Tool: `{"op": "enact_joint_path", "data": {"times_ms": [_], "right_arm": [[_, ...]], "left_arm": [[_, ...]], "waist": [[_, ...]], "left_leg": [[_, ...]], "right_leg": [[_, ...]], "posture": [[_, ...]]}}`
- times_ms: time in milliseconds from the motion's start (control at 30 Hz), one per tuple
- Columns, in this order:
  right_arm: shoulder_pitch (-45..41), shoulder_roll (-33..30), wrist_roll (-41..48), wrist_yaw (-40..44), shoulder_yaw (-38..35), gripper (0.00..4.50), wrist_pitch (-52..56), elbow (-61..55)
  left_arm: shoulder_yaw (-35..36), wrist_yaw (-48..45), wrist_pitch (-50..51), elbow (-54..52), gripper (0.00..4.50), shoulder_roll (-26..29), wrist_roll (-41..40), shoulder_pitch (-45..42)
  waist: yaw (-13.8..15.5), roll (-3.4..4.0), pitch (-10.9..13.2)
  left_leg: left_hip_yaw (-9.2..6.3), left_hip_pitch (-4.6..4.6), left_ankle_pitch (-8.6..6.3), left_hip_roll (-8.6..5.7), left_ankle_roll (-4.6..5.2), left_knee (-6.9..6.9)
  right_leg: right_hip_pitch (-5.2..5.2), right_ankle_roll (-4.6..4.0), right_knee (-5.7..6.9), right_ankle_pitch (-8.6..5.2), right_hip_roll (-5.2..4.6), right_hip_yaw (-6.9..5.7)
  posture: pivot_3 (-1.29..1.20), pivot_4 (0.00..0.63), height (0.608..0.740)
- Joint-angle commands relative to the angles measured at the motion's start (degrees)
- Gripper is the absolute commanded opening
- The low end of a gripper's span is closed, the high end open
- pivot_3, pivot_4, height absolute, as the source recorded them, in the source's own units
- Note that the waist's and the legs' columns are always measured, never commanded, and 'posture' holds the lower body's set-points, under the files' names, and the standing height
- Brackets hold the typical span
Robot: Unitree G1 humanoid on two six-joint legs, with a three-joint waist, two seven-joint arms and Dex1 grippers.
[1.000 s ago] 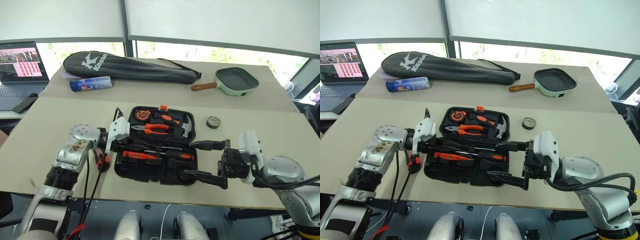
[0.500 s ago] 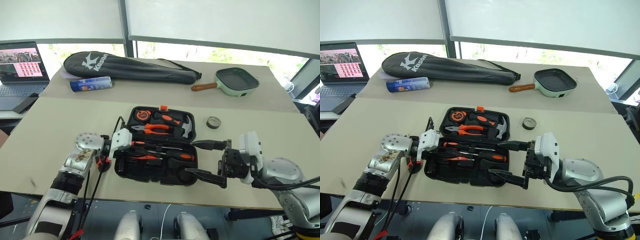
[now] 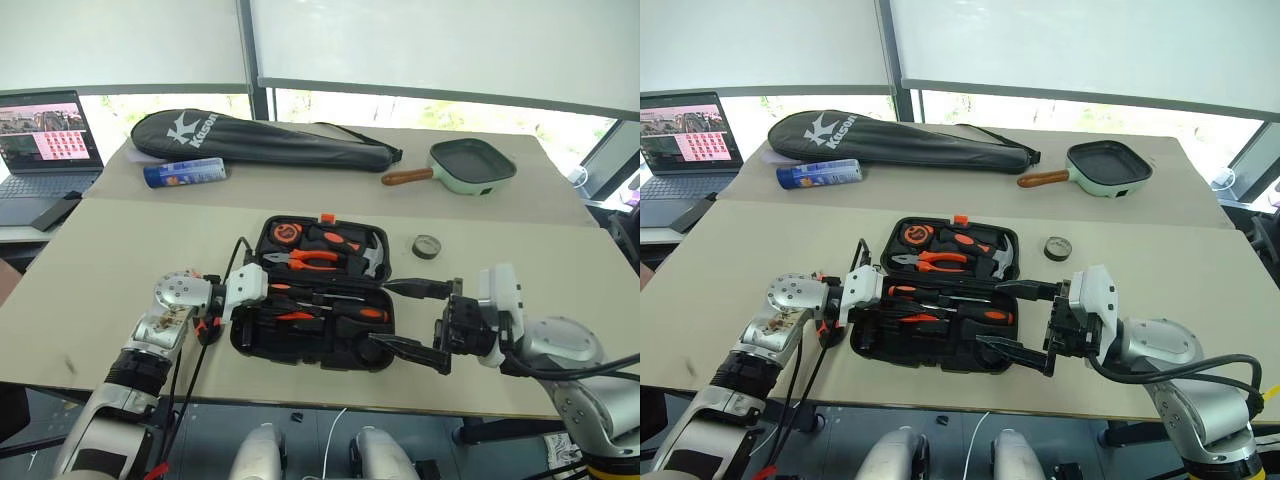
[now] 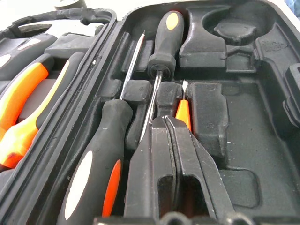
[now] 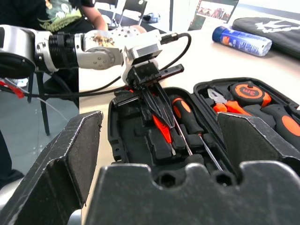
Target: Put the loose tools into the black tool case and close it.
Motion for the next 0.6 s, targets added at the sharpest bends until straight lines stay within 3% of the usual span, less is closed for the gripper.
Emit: {"op": "enact_joint_path", "data": {"times_ms": [33, 100, 167, 300, 433, 600], "right_arm": [[2.2, -0.7, 2.7, 3.6, -4.7, 4.5, -2.7, 1.2], [3.8, -1.0, 2.7, 5.5, -5.7, 4.5, -3.4, 2.0], [5.5, -0.1, 0.8, 7.0, -6.5, 4.5, -7.1, 3.4], [6.8, 2.8, -3.5, 7.9, -6.9, 4.5, -15.7, 6.4], [7.8, 5.1, -7.3, 10.7, -5.6, 4.5, -24.0, 10.6], [6.6, 5.4, -6.8, 12.5, -5.0, 4.5, -25.8, 14.1]], "left_arm": [[9.4, 2.0, 3.7, -8.4, 1.42, 3.8, -7.8, 2.2], [12.7, 2.4, 7.2, -12.8, 2.25, 6.7, -10.1, 6.5], [20.4, 5.7, 11.0, -18.5, 2.83, 9.2, -13.4, 15.0], [33.0, 11.5, 12.8, -22.8, 4.37, 10.2, -14.0, 29.4], [45.9, 17.5, 12.2, -22.1, 4.45, 6.3, -13.4, 44.1], [50.6, 22.6, 16.4, -25.0, 4.45, 3.4, -14.2, 53.2]], "waist": [[-0.1, -0.1, 0.1], [-0.5, -0.07, 0.0], [-1.1, -0.05, 0.0], [-1.5, -0.04, 0.1], [-1.2, -0.1, 0.1], [0.0, -0.14, 0.2]], "left_leg": [[-0.12, -0.2, 0.0, 0.02, 0.0, 0.01], [-0.24, -0.34, 0.0, 0.0, 0.0, 0.0], [-0.23, -0.31, -0.03, 0.01, 0.05, -0.08], [-0.22, -0.22, -0.1, 0.07, 0.11, -0.21], [-0.16, -0.02, -0.1, 0.08, 0.1, -0.21], [-0.06, 0.11, -0.11, 0.04, 0.08, -0.21]], "right_leg": [[-0.21, 0.0, 0.04, 0.0, 0.01, 0.0], [-0.33, -0.01, 0.03, 0.01, 0.01, 0.02], [-0.33, 0.0, -0.01, 0.01, -0.01, 0.05], [-0.33, 0.04, -0.05, -0.03, -0.12, 0.09], [-0.22, 0.02, -0.06, -0.05, -0.22, 0.08], [-0.28, 0.0, -0.27, -0.11, -0.34, 0.01]], "posture": [[0.0, 0.15, 0.74], [0.0, 0.15, 0.74], [0.0, 0.15, 0.74], [0.0, 0.15, 0.74], [0.0, 0.15, 0.74], [0.0, 0.15, 0.74]]}}
